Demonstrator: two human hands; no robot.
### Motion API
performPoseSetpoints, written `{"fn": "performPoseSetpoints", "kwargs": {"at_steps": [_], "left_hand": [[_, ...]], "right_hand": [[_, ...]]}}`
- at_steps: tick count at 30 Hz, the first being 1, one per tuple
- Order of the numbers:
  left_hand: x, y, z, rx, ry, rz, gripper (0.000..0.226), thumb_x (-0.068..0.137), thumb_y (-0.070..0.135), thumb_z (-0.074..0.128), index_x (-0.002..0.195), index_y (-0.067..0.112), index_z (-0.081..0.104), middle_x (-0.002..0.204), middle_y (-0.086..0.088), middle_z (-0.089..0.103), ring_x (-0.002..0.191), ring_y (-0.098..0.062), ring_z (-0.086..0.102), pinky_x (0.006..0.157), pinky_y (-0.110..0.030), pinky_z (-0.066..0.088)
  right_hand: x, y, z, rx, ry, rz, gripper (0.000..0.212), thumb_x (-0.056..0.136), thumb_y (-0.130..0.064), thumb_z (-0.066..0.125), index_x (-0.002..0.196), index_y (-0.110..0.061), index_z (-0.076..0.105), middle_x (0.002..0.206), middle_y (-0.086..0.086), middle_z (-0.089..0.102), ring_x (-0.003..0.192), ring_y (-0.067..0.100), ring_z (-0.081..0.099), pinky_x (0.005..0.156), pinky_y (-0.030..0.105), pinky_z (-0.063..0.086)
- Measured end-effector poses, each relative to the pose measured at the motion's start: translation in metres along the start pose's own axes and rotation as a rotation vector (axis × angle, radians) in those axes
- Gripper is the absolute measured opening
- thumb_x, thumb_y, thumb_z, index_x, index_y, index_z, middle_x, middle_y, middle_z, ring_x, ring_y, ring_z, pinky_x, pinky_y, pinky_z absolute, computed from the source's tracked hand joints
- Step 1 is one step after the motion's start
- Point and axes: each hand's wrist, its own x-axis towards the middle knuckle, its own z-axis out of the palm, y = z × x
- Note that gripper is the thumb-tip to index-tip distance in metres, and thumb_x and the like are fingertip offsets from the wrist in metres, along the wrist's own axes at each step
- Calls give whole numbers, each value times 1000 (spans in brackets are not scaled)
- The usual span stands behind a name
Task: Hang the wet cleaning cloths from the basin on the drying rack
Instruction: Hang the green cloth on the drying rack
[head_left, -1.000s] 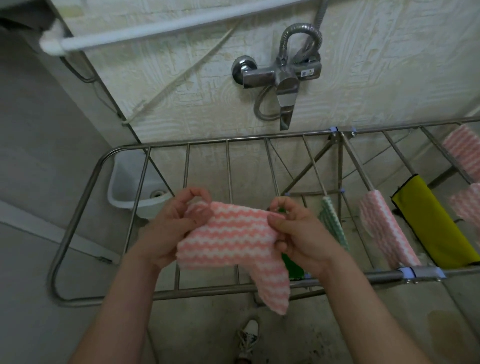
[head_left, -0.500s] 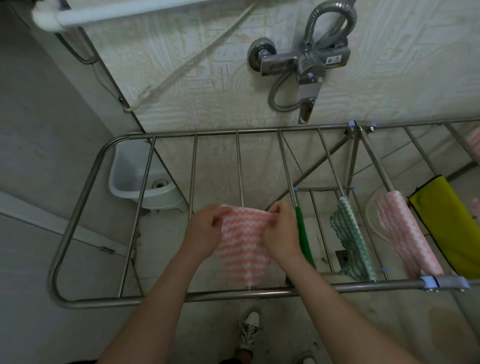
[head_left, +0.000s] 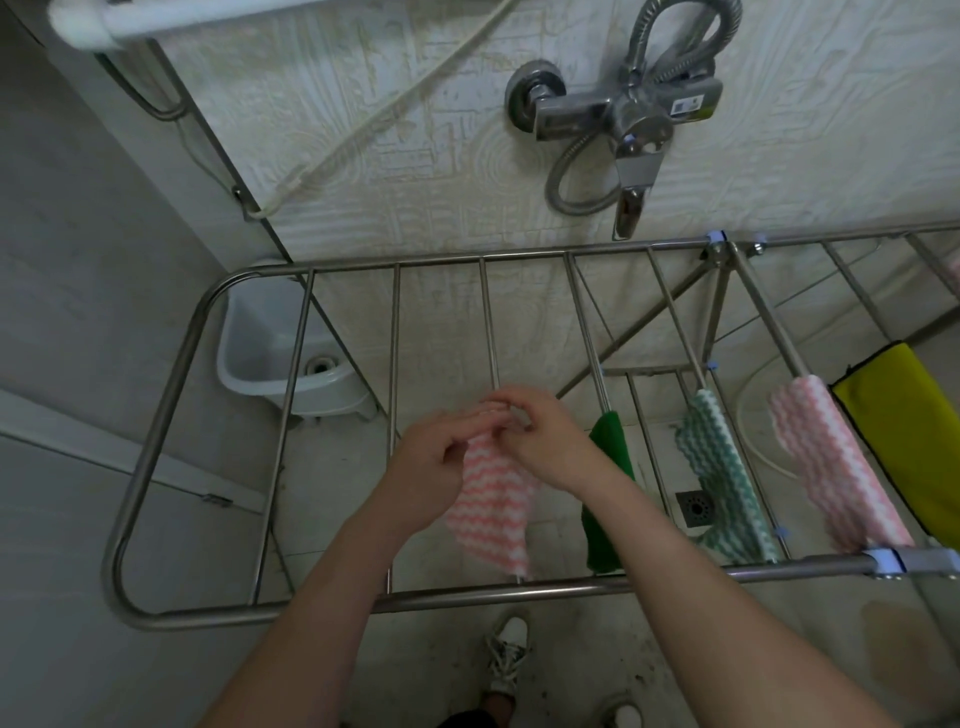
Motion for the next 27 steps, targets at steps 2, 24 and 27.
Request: {"fn": "performPoseSetpoints", "kwargs": {"at_steps": [2, 24, 27], "left_hand": [[-1, -2, -5, -63, 7, -16, 63, 78, -20, 50, 117, 27, 65, 120, 26, 62, 110, 9, 54, 99, -25, 41], [-9, -1, 23, -27, -226, -259, 82, 79, 17, 72, 146, 30, 27, 151, 23, 12, 138, -5, 25, 107, -39, 41], [-13, -5, 28, -46, -274, -276, 100, 76, 21, 75, 150, 32, 9, 155, 27, -5, 143, -5, 17, 111, -39, 36]], "right_hand": [[4, -4, -7, 56, -79, 30, 22, 82, -5, 58, 86, -26, 63, 84, -8, 63, 87, 13, 60, 79, 27, 50], [-30, 11, 7, 125, 16, 284, 20, 84, -5, 66, 81, -24, 62, 81, -7, 63, 80, 11, 61, 83, 31, 53], [-37, 9, 7, -37, 115, 210, 17, 86, -6, 63, 93, -21, 65, 89, -4, 64, 85, 14, 61, 78, 26, 51]]}}
